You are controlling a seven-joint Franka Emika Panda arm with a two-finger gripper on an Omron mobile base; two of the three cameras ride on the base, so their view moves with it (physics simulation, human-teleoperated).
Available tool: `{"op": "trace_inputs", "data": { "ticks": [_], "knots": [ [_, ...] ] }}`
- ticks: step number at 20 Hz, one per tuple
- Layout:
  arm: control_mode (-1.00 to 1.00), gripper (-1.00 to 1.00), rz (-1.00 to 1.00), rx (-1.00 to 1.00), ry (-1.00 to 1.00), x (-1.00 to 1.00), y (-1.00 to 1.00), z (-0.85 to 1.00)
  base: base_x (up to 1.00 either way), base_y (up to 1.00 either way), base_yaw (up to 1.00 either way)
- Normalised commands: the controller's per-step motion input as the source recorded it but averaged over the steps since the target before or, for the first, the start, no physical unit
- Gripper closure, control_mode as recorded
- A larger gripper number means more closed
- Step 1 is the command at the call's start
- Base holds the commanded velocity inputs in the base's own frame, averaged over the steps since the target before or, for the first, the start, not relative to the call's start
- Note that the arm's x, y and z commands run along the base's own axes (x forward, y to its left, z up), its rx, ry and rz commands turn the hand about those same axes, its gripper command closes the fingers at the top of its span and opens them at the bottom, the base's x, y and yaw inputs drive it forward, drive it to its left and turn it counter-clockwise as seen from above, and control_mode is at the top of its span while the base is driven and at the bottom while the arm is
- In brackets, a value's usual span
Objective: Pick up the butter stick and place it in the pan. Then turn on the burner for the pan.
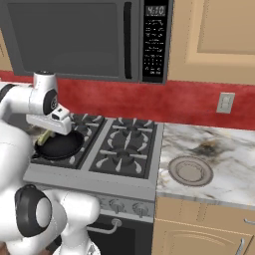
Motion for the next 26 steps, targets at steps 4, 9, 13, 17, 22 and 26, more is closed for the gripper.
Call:
{"op": "trace_inputs", "data": {
  "ticks": [4,9,13,17,22,26],
  "knots": [
    [-1.00,1.00,0.08,-0.01,0.00,0.16,0.43,-0.04,0.00,0.00,0.00],
    [-1.00,1.00,0.07,-0.03,0.00,0.23,0.16,-0.17,0.00,0.00,0.00],
    [-1.00,1.00,0.07,-0.04,0.00,0.29,0.14,-0.29,0.00,0.00,0.00],
    [-1.00,1.00,0.06,-0.07,0.00,0.30,0.24,-0.37,0.00,0.00,0.00],
    [-1.00,1.00,0.07,-0.02,0.00,0.30,0.12,-0.34,0.00,0.00,0.00],
    [-1.00,1.00,0.08,0.00,-0.02,0.29,0.02,-0.30,0.00,0.00,0.00]
  ]
}}
